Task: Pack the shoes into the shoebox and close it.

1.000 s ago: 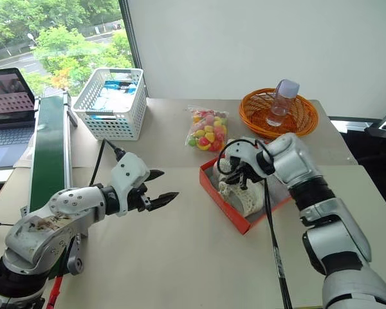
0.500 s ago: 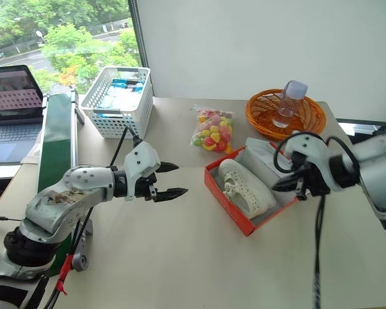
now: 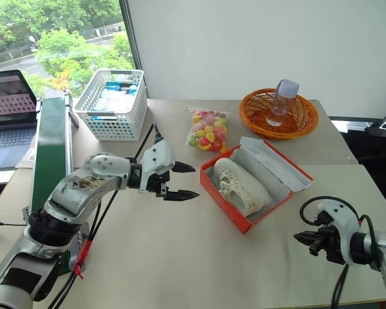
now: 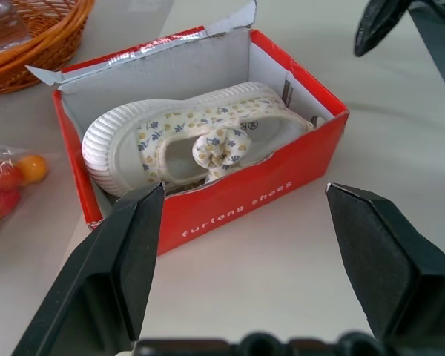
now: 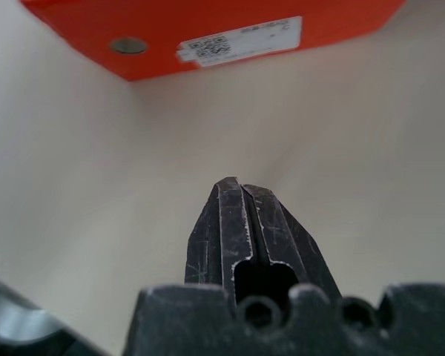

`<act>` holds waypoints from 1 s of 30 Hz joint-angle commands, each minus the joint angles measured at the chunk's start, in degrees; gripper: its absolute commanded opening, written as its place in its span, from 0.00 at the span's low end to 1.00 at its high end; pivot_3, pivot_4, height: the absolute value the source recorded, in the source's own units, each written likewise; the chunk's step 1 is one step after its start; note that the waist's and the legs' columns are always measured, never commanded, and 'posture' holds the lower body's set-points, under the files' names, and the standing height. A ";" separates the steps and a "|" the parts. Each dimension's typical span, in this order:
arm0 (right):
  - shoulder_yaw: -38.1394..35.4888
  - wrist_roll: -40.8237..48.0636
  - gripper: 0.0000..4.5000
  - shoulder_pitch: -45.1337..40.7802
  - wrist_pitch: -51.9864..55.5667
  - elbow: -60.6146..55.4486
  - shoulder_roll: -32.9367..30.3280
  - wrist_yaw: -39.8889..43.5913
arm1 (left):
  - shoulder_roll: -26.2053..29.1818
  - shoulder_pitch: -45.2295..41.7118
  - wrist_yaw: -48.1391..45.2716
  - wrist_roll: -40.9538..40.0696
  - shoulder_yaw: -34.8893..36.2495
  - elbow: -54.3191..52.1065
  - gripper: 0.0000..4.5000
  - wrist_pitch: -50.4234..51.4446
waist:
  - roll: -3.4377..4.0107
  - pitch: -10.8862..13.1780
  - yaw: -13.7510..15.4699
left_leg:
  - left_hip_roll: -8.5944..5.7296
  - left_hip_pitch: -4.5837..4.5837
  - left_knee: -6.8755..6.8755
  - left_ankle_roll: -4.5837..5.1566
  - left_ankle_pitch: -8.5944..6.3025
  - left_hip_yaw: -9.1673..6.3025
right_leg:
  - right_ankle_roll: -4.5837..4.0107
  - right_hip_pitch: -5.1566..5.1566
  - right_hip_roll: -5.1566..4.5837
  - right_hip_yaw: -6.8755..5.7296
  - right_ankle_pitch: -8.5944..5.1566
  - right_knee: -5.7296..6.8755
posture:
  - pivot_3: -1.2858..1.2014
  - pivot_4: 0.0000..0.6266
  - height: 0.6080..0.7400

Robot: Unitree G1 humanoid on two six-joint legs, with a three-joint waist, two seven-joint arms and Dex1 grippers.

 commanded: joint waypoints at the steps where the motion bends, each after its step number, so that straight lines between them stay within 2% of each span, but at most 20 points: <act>1: 0.23 -0.41 0.01 -2.71 -7.88 7.57 4.24 -6.48 | 0.14 -1.34 0.15 0.17 2.20 -2.02 0.82 -0.26 | 0.01 0.00 0.01 | 0.00 0.01 0.00 0.00 0.00 0.00 | -0.01 0.00 0.00 -0.01 0.00 0.01 | 0.52 0.24 1.00; 4: -0.20 -0.14 0.01 -8.08 -15.51 19.11 9.33 -11.85 | 0.44 -0.62 1.00 -2.15 4.89 -4.40 0.82 2.43 | 0.01 0.00 0.05 | 0.01 -0.02 -0.03 0.00 0.00 0.02 | -0.16 -0.04 0.03 0.02 0.10 0.01 | 0.52 0.24 1.00; 7: 1.51 -0.89 0.01 -11.91 -23.75 28.46 10.70 -13.01 | -1.28 -0.24 3.07 -7.06 9.25 -6.60 0.82 7.28 | 0.03 0.00 -0.18 | -0.01 -0.05 -0.02 0.01 0.00 0.05 | -0.30 -0.06 0.01 0.07 0.23 0.01 | 0.52 0.24 1.00; 13: 3.29 -0.69 0.01 -18.91 -34.82 42.11 12.60 -15.81 | 0.04 0.40 4.74 -7.63 10.77 -8.67 0.82 9.75 | 0.03 0.00 -0.34 | 0.02 0.03 -0.09 0.01 0.00 0.04 | -0.30 -0.03 0.10 0.12 0.23 0.03 | 0.52 0.24 1.00; 21: -0.06 3.92 0.01 -29.34 -46.77 63.48 16.25 -17.30 | 0.98 0.55 6.01 -8.31 11.62 -10.15 0.82 11.39 | 0.03 0.00 -0.45 | 0.06 0.09 -0.11 0.01 0.00 0.07 | -0.30 0.04 0.36 0.53 0.24 0.00 | 0.52 0.24 1.00; 26: 1.87 5.32 0.01 -27.95 -45.21 63.95 18.02 -13.11 | 1.74 1.17 7.08 -8.52 12.15 -11.24 0.82 12.20 | 0.03 0.00 -0.53 | 0.11 0.12 -0.11 0.01 0.00 0.07 | -0.31 0.06 0.48 0.67 0.24 0.00 | 0.52 0.24 1.00; 30: 5.10 7.23 0.01 -21.47 -38.27 54.24 19.47 -9.69 | 2.17 1.84 7.90 -8.04 11.50 -11.83 0.82 11.84 | 0.03 -0.02 -0.43 | 0.14 0.15 -0.16 0.00 0.00 0.06 | -0.31 0.07 0.51 0.67 0.23 0.01 | 0.52 0.24 1.00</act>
